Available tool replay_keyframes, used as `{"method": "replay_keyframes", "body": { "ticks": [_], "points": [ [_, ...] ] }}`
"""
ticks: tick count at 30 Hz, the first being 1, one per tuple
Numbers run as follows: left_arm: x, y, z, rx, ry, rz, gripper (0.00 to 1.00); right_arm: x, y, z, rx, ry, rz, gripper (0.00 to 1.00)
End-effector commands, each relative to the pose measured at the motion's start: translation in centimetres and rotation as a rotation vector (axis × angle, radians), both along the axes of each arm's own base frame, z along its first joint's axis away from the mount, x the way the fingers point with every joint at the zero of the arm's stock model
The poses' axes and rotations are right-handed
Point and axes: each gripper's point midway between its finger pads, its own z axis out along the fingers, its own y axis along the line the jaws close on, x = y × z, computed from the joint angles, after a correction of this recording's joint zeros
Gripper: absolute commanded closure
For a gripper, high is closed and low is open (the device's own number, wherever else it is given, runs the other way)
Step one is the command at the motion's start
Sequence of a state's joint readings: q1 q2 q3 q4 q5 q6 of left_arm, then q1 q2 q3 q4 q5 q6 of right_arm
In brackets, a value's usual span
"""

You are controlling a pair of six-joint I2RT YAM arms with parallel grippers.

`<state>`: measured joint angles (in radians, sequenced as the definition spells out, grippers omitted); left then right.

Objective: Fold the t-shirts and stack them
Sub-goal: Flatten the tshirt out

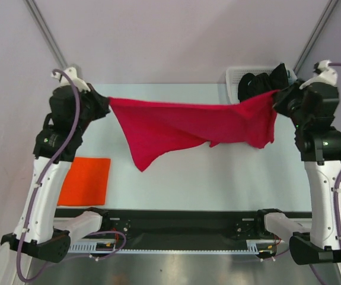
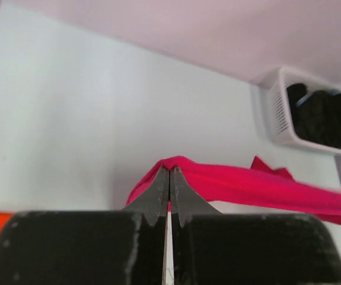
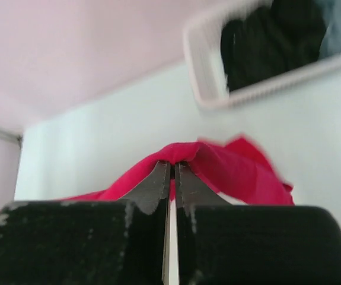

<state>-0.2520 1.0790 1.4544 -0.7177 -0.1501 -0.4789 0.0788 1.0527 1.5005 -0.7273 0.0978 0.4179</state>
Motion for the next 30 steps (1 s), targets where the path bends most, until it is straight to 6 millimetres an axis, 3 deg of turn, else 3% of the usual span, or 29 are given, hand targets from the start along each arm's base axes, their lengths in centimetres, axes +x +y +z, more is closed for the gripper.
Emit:
{"method": "replay_keyframes", "body": {
  "ticks": [1, 3, 5, 7, 9, 10, 11, 14, 17, 19, 20, 22, 25, 26, 29, 30],
  "points": [
    [-1.5, 0.8, 10.1, 0.048, -0.283, -0.033, 1.00, -0.9, -0.8, 8.7, -0.097, -0.251, 0.034, 1.00],
    [-3.9, 1.2, 13.7, 0.044, -0.384, -0.045, 1.00, -3.0, -1.1, 12.6, -0.114, -0.367, 0.025, 1.00],
    [-6.9, 1.9, 17.7, 0.033, -0.515, -0.047, 1.00, -6.5, -1.1, 16.3, -0.138, -0.504, 0.029, 1.00],
    [-11.3, 2.7, 21.3, 0.024, -0.657, -0.058, 1.00, -10.6, -1.3, 19.1, -0.177, -0.623, 0.025, 1.00],
    [-15.3, 3.3, 23.4, 0.015, -0.756, -0.069, 1.00, -13.6, -1.4, 20.7, -0.198, -0.699, 0.016, 1.00],
    [-16.7, 3.7, 24.3, 0.008, -0.792, -0.068, 1.00, -15.0, -1.5, 21.4, -0.205, -0.739, 0.014, 1.00],
    [-17.8, 3.9, 24.7, -0.002, -0.814, -0.066, 1.00, -17.7, -1.4, 22.3, -0.210, -0.802, 0.015, 1.00],
    [-21.2, 4.6, 25.8, -0.045, -0.872, -0.067, 1.00, -22.0, -0.6, 23.4, -0.202, -0.901, 0.058, 1.00],
    [-22.8, 5.1, 26.3, -0.076, -0.902, -0.058, 1.00, -24.5, -0.1, 23.9, -0.194, -0.947, 0.089, 1.00],
    [-23.0, 5.3, 26.6, -0.081, -0.903, -0.046, 1.00, -24.8, 0.2, 24.0, -0.204, -0.944, 0.107, 1.00],
    [-22.4, 5.3, 26.5, -0.080, -0.893, -0.040, 1.00, -23.9, 0.4, 23.8, -0.208, -0.922, 0.120, 1.00],
    [-20.8, 5.1, 25.8, -0.066, -0.861, -0.034, 1.00, -22.6, 0.4, 22.9, -0.219, -0.871, 0.124, 1.00],
    [-16.7, 4.2, 23.5, -0.044, -0.774, -0.029, 1.00, -19.5, 0.6, 21.1, -0.209, -0.798, 0.136, 1.00],
    [-15.3, 3.9, 22.6, -0.039, -0.744, -0.028, 1.00, -16.8, 0.7, 18.7, -0.203, -0.723, 0.146, 1.00],
    [-10.2, 2.9, 18.1, -0.003, -0.635, -0.025, 1.00, -12.6, 1.1, 14.7, -0.173, -0.631, 0.162, 1.00],
    [-7.2, 2.5, 15.0, 0.023, -0.562, -0.013, 1.00, -9.8, 1.3, 11.3, -0.158, -0.553, 0.172, 1.00]
  ]
}}
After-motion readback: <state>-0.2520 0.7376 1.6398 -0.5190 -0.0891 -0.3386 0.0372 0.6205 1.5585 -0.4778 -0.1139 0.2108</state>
